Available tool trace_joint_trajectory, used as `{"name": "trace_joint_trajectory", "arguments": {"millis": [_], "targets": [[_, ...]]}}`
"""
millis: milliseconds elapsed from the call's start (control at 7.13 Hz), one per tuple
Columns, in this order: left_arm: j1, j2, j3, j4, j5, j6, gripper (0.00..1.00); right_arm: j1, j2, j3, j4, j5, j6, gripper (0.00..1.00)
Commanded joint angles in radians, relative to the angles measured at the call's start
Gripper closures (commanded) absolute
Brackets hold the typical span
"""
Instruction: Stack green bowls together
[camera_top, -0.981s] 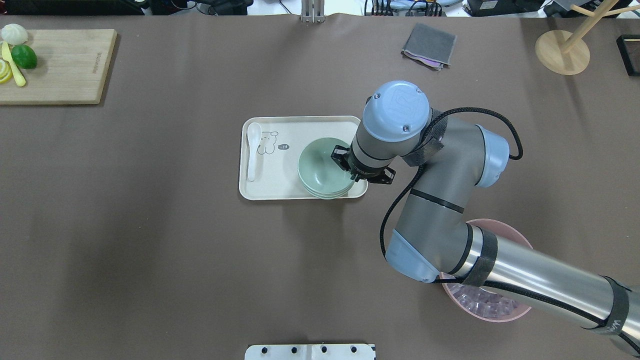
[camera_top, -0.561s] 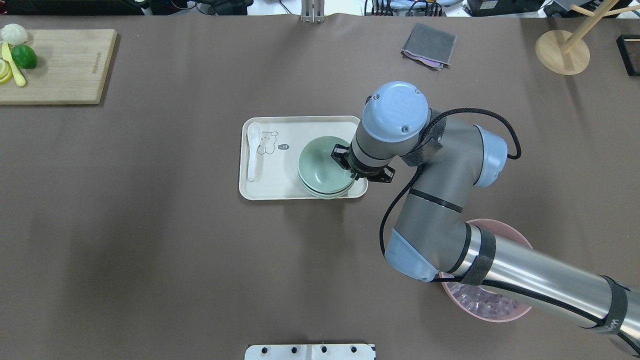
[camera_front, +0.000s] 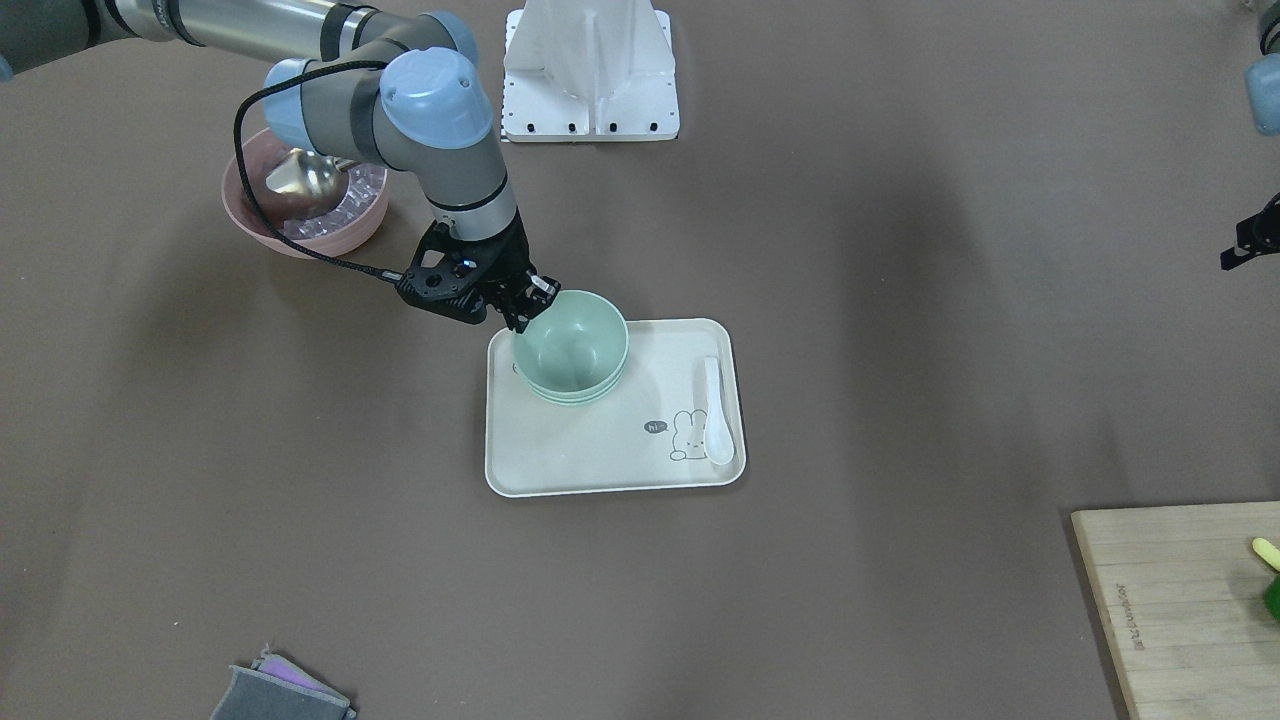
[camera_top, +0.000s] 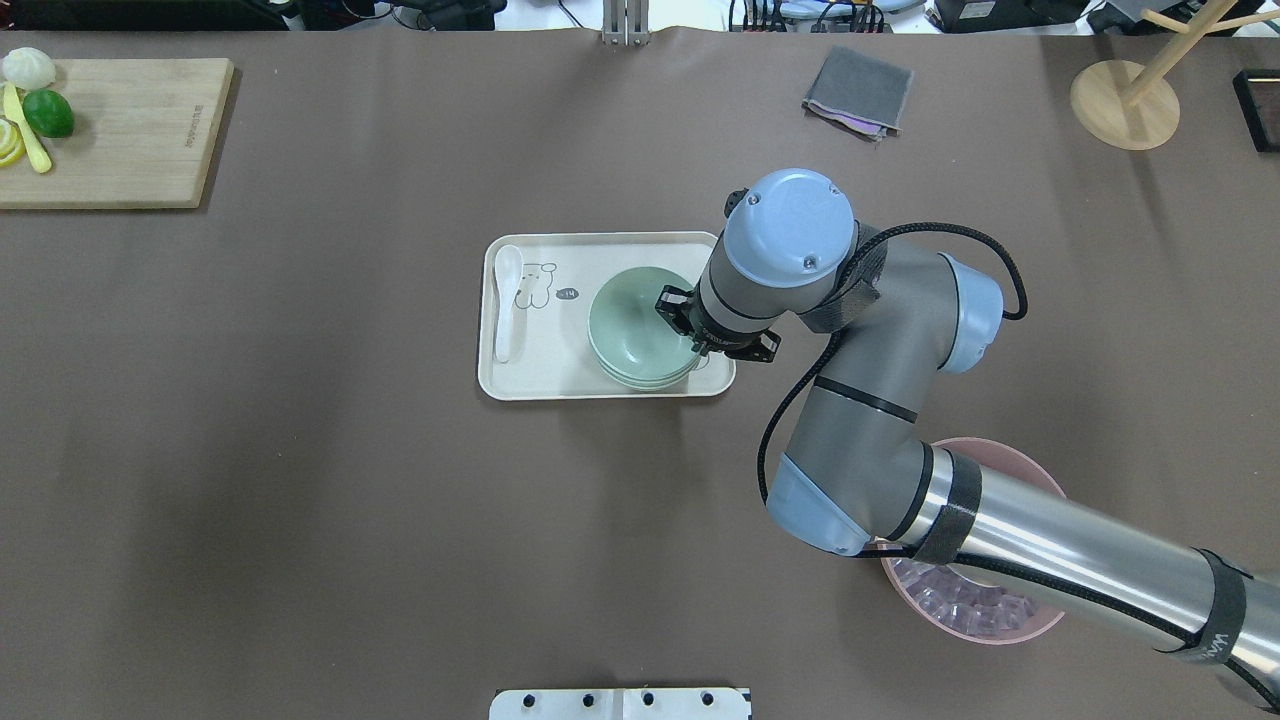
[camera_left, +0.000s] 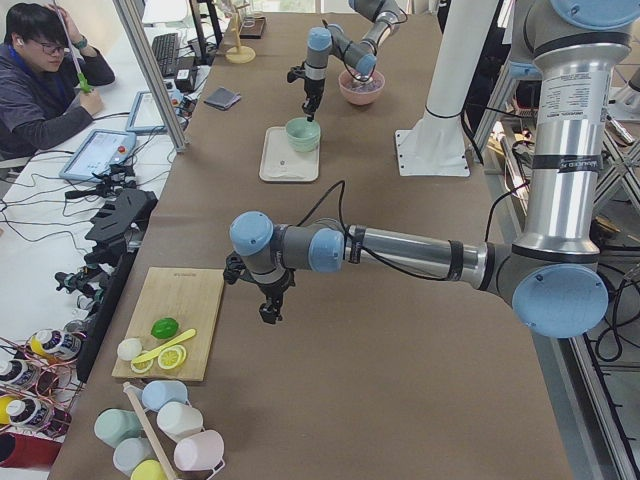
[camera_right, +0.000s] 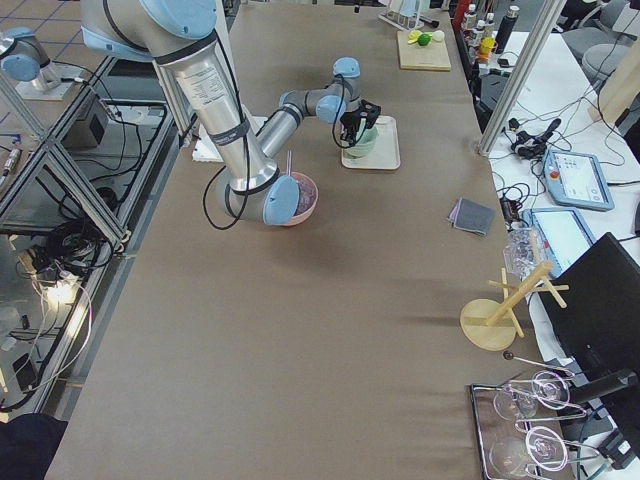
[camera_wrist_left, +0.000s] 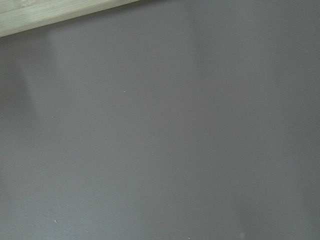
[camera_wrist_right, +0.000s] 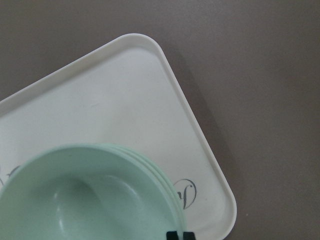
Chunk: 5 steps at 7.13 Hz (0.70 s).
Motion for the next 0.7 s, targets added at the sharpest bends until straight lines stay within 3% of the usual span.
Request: {"name": "trace_joint_trajectory", "arguments": {"millis": [0,561], "targets": [[0.001,0.000,0.000,0.000,0.000,0.000,0.02,0.000,-0.003,0.004,-0.007,0.004,-0.006,1.00],[0.003,-0.002,0.002,-0.002,-0.001,0.000,0.02,0.003,-0.002,0.013,-0.012,0.010,-0.008,1.00]]}}
